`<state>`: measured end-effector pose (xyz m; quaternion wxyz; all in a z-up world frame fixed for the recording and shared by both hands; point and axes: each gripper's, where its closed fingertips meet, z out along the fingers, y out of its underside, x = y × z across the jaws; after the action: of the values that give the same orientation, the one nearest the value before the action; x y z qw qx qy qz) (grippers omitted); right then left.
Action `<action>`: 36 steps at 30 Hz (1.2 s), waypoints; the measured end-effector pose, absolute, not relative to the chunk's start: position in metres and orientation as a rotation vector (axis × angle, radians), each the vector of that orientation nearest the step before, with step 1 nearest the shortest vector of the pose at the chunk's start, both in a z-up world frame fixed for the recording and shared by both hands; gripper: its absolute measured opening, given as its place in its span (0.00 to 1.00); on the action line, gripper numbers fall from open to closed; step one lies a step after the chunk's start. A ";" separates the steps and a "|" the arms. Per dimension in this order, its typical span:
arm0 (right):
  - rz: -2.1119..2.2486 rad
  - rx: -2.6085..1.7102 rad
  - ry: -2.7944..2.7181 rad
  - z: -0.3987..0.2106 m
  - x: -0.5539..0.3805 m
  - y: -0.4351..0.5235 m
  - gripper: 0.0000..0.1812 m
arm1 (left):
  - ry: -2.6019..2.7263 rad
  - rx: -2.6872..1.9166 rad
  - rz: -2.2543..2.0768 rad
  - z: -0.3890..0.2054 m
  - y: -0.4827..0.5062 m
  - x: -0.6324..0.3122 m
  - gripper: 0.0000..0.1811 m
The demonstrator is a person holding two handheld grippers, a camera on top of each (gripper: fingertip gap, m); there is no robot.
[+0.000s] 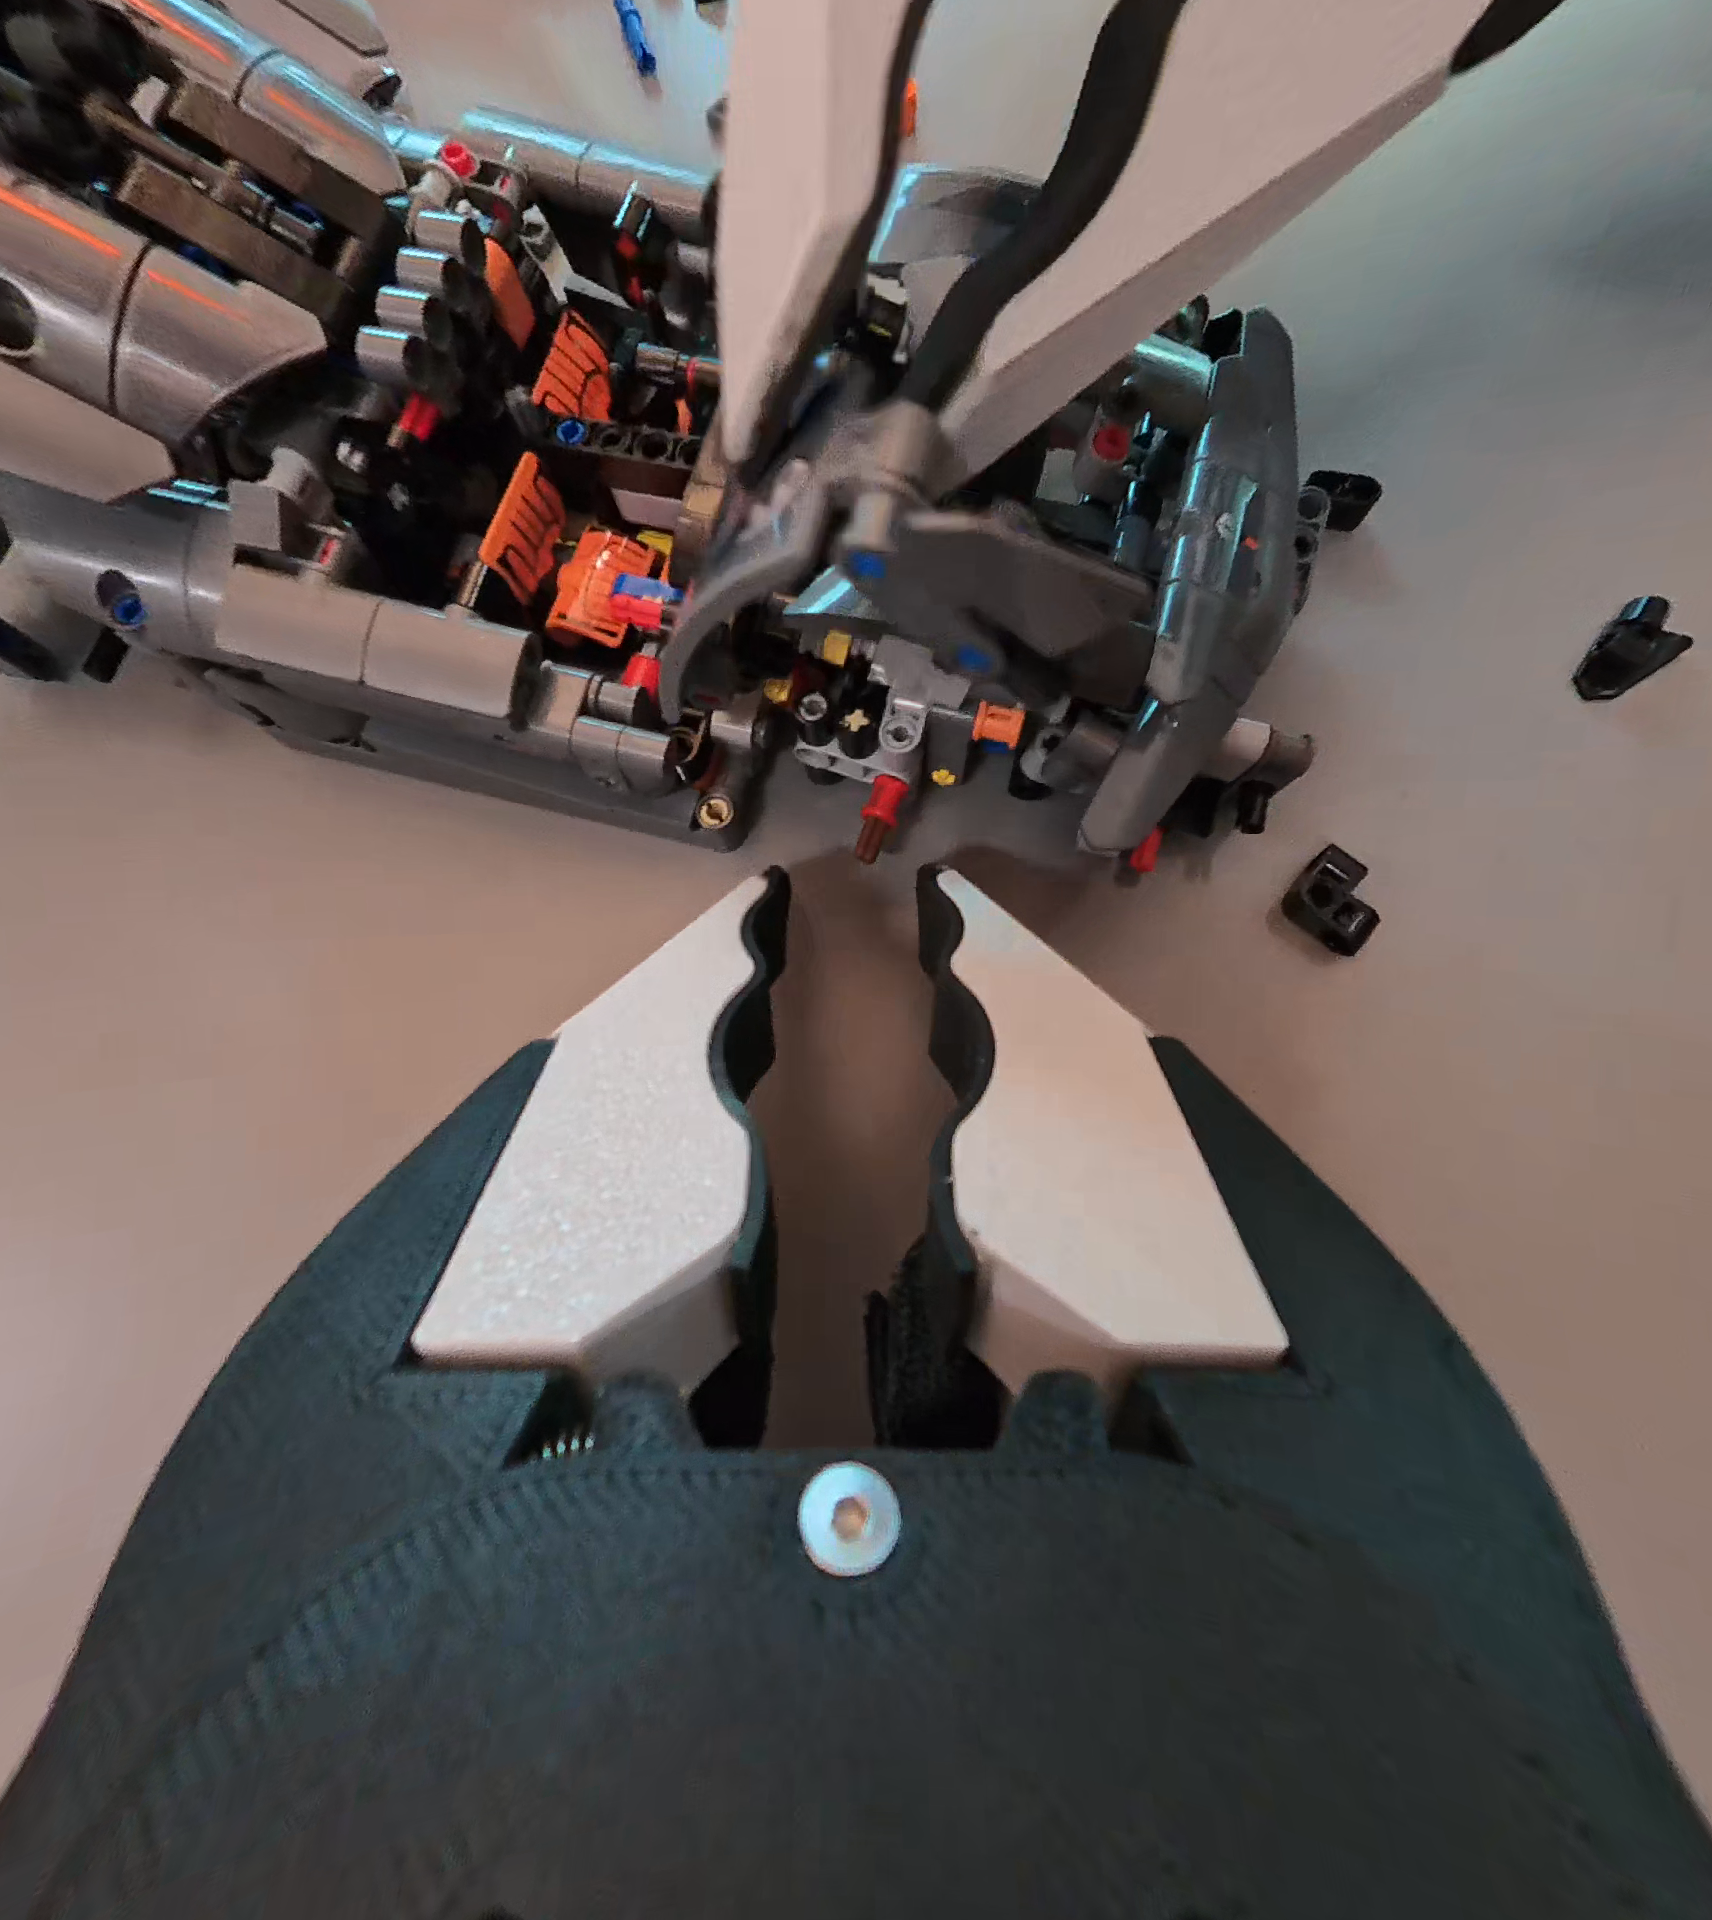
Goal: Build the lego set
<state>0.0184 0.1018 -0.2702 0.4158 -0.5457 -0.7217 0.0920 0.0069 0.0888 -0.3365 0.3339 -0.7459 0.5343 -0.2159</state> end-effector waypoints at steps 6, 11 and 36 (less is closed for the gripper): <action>0.198 -1.371 -1.838 -0.273 0.016 0.097 0.03 | 1.423 -1.950 -0.563 -0.342 0.088 0.013 0.11; 0.181 -1.386 -1.829 -0.275 0.014 0.095 0.04 | 1.426 -1.956 -0.565 -0.341 0.087 0.013 0.14; -0.067 -1.391 -1.818 -0.285 0.010 0.088 0.05 | 1.489 -1.904 -0.629 -0.333 0.076 0.011 0.18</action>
<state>0.0101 0.0878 -0.2848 0.4130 -0.5533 -0.7229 -0.0268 0.0107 0.0760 -0.3327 0.3166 -0.7231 0.5656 -0.2387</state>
